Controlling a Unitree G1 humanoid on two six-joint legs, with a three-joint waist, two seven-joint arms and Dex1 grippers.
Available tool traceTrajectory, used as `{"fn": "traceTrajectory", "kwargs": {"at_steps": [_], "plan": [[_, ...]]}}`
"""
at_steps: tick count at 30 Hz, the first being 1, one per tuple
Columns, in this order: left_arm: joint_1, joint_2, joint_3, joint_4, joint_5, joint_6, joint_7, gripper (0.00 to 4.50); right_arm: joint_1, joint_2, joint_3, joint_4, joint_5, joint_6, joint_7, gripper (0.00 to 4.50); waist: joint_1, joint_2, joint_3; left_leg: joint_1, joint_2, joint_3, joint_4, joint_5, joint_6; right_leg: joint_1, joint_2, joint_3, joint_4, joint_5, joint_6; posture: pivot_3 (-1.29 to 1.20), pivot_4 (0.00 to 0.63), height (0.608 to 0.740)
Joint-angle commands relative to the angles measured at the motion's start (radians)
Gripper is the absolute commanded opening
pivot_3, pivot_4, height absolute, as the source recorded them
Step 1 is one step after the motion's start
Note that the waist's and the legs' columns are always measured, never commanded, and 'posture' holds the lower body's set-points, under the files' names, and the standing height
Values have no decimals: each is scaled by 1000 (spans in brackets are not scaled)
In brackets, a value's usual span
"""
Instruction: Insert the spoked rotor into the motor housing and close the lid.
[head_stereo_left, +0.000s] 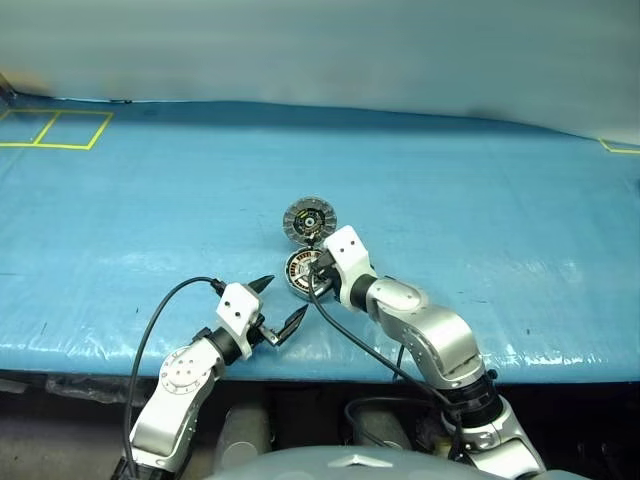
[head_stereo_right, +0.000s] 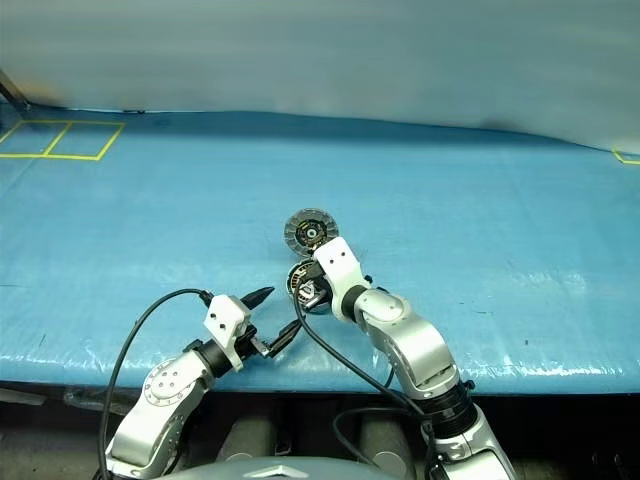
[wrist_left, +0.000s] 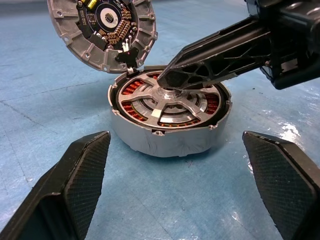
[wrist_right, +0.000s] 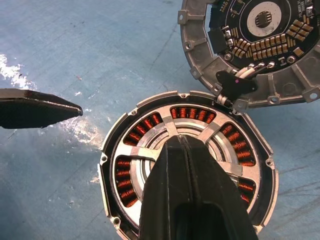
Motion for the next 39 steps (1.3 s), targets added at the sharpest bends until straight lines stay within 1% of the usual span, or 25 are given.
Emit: {"fn": "traceTrajectory", "kwargs": {"at_steps": [1,3,5,10,12,15,17,19,20,22,24,28,30,32,35,37,39], "plan": [[-5,-2,57,-56,-56,2,2,4500,17,-4,4,-4,-4,-6,3,14,0,0,0,1,0,0,0,0,0,0,0,0,0,0,0,0,150,740],[-10,-9,90,-57,-85,8,10,4500,25,-2,-1,-20,3,-25,10,14,0,0,0,2,0,0,0,0,0,1,0,0,0,-1,-1,0,150,740],[-26,-6,140,-70,-132,50,23,4500,35,4,-17,-55,22,-49,23,14,0,0,0,2,0,0,0,0,0,1,-1,0,0,-1,-2,0,150,740],[-111,17,324,-43,-369,195,17,4500,73,-31,-46,-148,39,-63,44,14,2,0,0,2,0,0,0,0,0,1,0,0,0,0,0,0,150,740],[-162,36,371,10,-400,234,17,4500,98,-46,-64,-180,52,-68,54,14,3,-1,-1,2,0,-1,0,0,0,1,0,0,0,1,1,0,150,740],[-245,53,405,97,-418,275,16,4500,138,-69,-81,-204,65,-87,67,14,3,-2,-1,2,-1,-1,0,0,0,3,0,-1,0,1,1,0,150,740],[-340,76,392,202,-381,268,-17,4132,199,-91,-97,-211,74,-134,89,0,5,-2,-1,2,-1,-2,1,0,0,3,1,-1,-1,1,2,0,150,740],[-422,102,361,302,-321,238,-58,3586,254,-93,-119,-215,93,-177,106,0,7,-4,-1,2,-2,-3,1,1,0,4,1,-2,-1,1,2,0,150,740],[-453,109,349,342,-301,226,-70,3214,274,-91,-126,-216,102,-193,112,0,6,-5,0,2,-3,-3,1,1,0,4,2,-2,-1,1,2,0,150,740],[-558,113,328,477,-251,182,-86,2541,339,-71,-158,-215,159,-213,136,0,6,-5,0,2,-3,-2,1,1,0,5,2,-1,-1,1,2,0,150,740],[-651,109,315,604,-213,150,-100,1889,393,-65,-174,-212,178,-248,150,0,6,-6,0,2,-3,-3,1,1,0,6,3,-1,-1,1,3,0,150,740],[-821,82,290,857,-153,93,-130,537,477,-72,-148,-213,153,-357,164,0,2,-9,1,0,-6,-3,1,1,0,6,4,0,-1,2,3,0,150,740],[-889,70,274,961,-120,57,-155,17,501,-75,-130,-209,127,-400,153,0,3,-9,2,-1,-7,-3,1,1,0,6,3,0,-1,2,4,0,150,740],[-964,47,283,1050,-144,77,-229,17,517,-69,-118,-205,114,-420,139,0,4,-11,2,-2,-7,-4,1,1,0,5,4,0,-1,2,4,0,150,740],[-1042,31,282,1131,-170,127,-377,17,527,-61,-109,-211,101,-436,118,0,3,-14,5,-3,-8,-4,2,1,0,5,4,0,-1,2,4,0,150,740],[-1086,30,264,1174,-161,149,-476,17,526,-57,-108,-217,95,-437,101,0,2,-15,5,-3,-8,-5,2,1,0,5,3,0,-1,2,5,0,150,740],[-1125,30,243,1212,-138,165,-540,17,527,-55,-111,-225,97,-438,94,0,2,-15,5,-3,-8,-5,2,1,0,5,3,0,-1,2,5,0,150,740]]}}
